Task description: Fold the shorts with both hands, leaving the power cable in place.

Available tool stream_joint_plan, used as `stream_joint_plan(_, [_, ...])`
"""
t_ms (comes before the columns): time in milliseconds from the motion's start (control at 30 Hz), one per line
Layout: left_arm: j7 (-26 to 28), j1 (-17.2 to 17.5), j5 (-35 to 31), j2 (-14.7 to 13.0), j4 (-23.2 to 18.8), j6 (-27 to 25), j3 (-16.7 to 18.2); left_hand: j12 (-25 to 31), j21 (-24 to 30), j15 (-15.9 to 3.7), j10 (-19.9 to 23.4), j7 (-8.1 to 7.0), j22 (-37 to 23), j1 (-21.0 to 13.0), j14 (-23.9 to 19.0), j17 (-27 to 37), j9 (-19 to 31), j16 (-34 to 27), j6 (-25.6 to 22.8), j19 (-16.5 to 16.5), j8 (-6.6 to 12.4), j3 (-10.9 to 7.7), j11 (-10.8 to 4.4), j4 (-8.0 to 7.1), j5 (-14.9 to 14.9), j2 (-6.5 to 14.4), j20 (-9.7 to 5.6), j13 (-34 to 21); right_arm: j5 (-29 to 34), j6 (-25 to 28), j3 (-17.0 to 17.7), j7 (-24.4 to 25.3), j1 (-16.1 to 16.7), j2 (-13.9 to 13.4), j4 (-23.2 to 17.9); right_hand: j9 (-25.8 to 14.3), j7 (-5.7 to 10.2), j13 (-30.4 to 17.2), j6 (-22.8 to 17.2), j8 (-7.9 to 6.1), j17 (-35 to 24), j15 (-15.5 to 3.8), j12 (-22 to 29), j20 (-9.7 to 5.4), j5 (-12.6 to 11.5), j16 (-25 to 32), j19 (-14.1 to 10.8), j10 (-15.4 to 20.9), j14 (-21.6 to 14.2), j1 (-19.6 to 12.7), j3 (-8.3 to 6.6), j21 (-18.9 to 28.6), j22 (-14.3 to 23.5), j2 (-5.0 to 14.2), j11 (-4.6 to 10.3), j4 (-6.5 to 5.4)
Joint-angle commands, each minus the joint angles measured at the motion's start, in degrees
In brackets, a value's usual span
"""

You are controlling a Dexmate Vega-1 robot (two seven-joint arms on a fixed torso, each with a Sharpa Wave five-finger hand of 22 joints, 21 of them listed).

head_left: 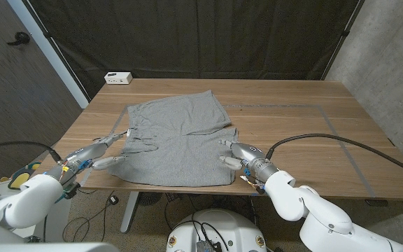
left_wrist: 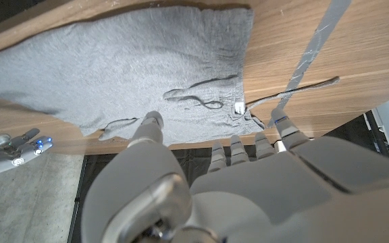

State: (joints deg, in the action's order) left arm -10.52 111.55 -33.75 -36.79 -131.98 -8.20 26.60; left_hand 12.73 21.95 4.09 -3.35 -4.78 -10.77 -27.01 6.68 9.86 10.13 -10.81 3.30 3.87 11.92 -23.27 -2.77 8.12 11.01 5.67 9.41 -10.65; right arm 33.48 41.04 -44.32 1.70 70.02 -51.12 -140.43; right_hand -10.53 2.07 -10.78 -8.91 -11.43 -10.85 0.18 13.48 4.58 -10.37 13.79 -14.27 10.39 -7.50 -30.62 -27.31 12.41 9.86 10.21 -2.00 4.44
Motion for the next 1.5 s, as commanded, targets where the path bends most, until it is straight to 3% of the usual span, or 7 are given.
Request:
stream_joint_plan(33, [-0.58,0.53,-9.06,-1.26,-1.07,-3.31,-2.03,0.14,-0.25,-0.07,0.74,-0.27,-0.05,-2.32,-0.77,0.09,0.15,-0.11,-1.88,-0.95,0.35,-0.39,-0.11,1.3,0.22,-0.41,-0.11,-0.1,3.22,2.18,-1.94,1.57,2.26,0.08,0.06,-0.11,0.09,-0.16,-0.79,-0.05,0.09,-0.4,-0.08,0.08,-0.18,-0.01,-0.97,1.41,-1.46,-1.79,-0.48,0.1,0.18,-0.22,0.18,1.47])
stream_joint_plan(233, [0.4,0.91,-15.84,-2.12,-1.34,-5.28,-3.82,0.52,-0.26,-0.67,2.76,-0.72,0.0,-5.03,-2.07,0.07,0.12,-0.28,-4.4,-2.33,0.77,-0.82,-1.18,2.02,0.61,-0.93,-0.36,-0.08,5.32,1.85,-3.0,2.36,3.3,0.12,0.68,-0.12,-0.37,-0.23,-3.09,-0.58,-0.09,-1.11,0.06,-0.14,-0.25,0.62,-3.08,3.23,-4.85,-4.32,-0.56,0.47,0.23,-0.8,0.15,3.27])
stream_joint_plan(400, [1.6,1.27,-21.21,-2.47,-1.48,-6.76,-5.58,0.91,0.38,-2.71,5.69,-0.45,-0.24,-10.66,-8.59,0.23,0.16,-1.55,-7.96,-5.83,0.98,-1.48,-1.2,2.32,1.18,-2.23,-1.79,-0.16,8.61,2.87,-4.21,1.88,3.87,0.29,0.84,-0.14,-0.61,-0.29,-5.64,-1.18,-0.31,-2.37,0.36,-0.5,-0.43,1.28,-4.97,5.19,-7.59,-6.32,-0.17,0.85,0.3,-1.73,0.34,4.56])
stream_joint_plan(600, [3.08,2.02,-26.31,-2.67,-1.31,-7.75,-6.96,1.58,0.68,-3.84,8.49,-0.57,-0.4,-13.92,-10.5,0.38,0.22,-1.57,-9.72,-7.18,1.09,-1.7,-1.99,2.46,1.46,-3.14,-2.44,-0.28,13.48,3.47,-4.85,2.68,5.59,-0.18,0.7,-0.18,-0.77,-0.44,-7.5,-1.45,-0.76,-3.99,0.84,-1.21,-1.24,2.24,-7.43,7.89,-11.11,-10.68,0.06,1.32,0.41,-3.32,0.52,6.1])
stream_joint_plan(1133, [11.82,3.9,-43.17,-3.74,1.38,-12.09,-11.94,3.67,1.53,-7.27,17.32,-3.35,-0.81,-23.19,-15.75,0.78,0.59,-2.19,-16.46,-10.27,2.16,-0.9,-4.6,2.01,2.3,-6.37,-4.42,-1.09,22.72,2.45,-3.67,2.71,10.92,-0.08,1.32,-0.3,0.9,-1.55,-14.95,-2.74,-6.01,-8.6,3.34,-3.65,-4.0,8.58,-13.96,16.23,-19.83,-26.14,1.79,2.86,0.84,-7.67,1.81,6.14])
stream_joint_plan(1300, [11.78,4.5,-46.27,-4.61,1.88,-13.27,-12.69,3.84,1.57,-7.99,18.09,-4.01,-0.85,-23.8,-16.43,0.82,0.61,-2.31,-16.78,-10.43,2.11,-0.41,-4.52,1.9,2.37,-7.0,-4.25,-1.22,26.1,3.13,-3.38,0.95,12.46,0.09,1.48,-0.31,1.79,-1.91,-15.35,-2.5,-7.72,-9.82,3.39,-4.12,-4.5,10.03,-14.34,16.38,-20.1,-28.46,2.48,2.89,0.91,-8.28,3.06,6.05])
stream_joint_plan(1500, [13.83,4.36,-50.21,-5.3,3.4,-15.33,-14.3,4.86,2.33,-10.93,22.35,-5.59,-0.98,-26.5,-19.77,1.1,0.7,-3.24,-21.1,-12.38,3.11,0.87,-6.0,1.49,2.84,-7.63,-5.57,-1.67,27.26,1.72,-2.21,1.53,13.94,0.65,2.15,-0.35,3.26,-2.32,-15.2,-1.97,-10.1,-10.9,2.92,-4.7,-5.11,11.56,-14.2,15.38,-19.01,-30.77,3.79,2.71,1.0,-9.13,5.54,5.65])
